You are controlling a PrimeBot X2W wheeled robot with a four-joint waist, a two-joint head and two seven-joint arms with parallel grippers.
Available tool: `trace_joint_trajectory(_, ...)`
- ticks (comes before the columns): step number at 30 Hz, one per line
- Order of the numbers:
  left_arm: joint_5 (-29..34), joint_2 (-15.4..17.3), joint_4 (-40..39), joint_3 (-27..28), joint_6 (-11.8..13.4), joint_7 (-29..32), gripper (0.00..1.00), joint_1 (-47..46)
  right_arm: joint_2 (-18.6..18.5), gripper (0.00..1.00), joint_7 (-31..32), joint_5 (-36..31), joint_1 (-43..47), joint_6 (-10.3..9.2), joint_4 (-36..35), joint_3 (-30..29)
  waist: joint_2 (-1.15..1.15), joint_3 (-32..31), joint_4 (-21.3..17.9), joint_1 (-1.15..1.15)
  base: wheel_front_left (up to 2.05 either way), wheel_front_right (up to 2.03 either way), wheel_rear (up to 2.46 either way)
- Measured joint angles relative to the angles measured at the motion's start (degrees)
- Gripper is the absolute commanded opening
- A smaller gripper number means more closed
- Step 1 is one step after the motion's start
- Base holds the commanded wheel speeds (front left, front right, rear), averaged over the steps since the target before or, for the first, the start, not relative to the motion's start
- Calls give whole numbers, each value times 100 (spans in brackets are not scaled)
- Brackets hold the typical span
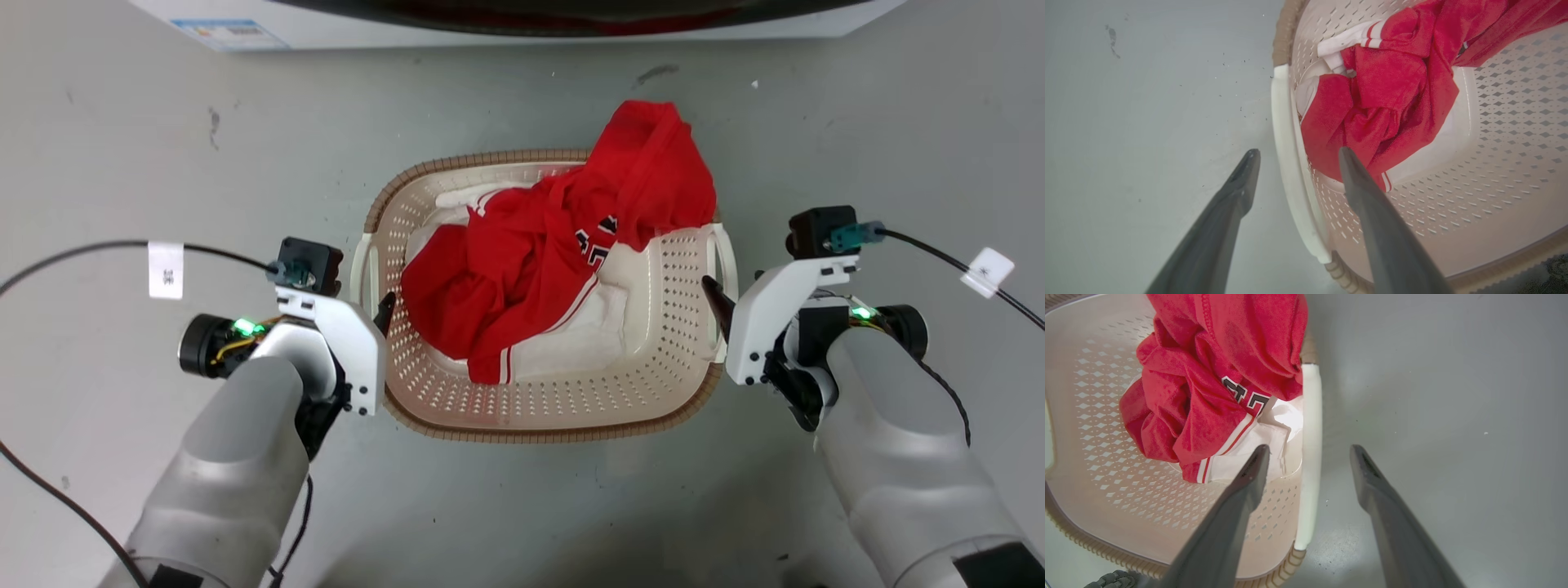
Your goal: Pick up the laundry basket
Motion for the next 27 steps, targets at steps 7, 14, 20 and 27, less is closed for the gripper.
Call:
trace_joint_trajectory(7,-635,194,-1,-790,0,414,100,-358,1,100,-10,178,-517,0,648,361,0,300,63,0,0,0,0)
trace_joint_trajectory(14,-1104,385,-22,-1385,0,550,100,-669,1,100,-5,342,-895,0,1036,616,0,592,113,0,0,0,0)
trace_joint_trajectory(20,-1374,456,14,-1783,0,524,100,-862,1,100,-42,430,-1099,0,1211,747,0,788,140,0,0,0,0)
trace_joint_trajectory(27,-1729,459,66,-2131,0,491,0,-997,1,0,-57,467,-1210,0,1343,788,0,910,157,0,0,0,0)
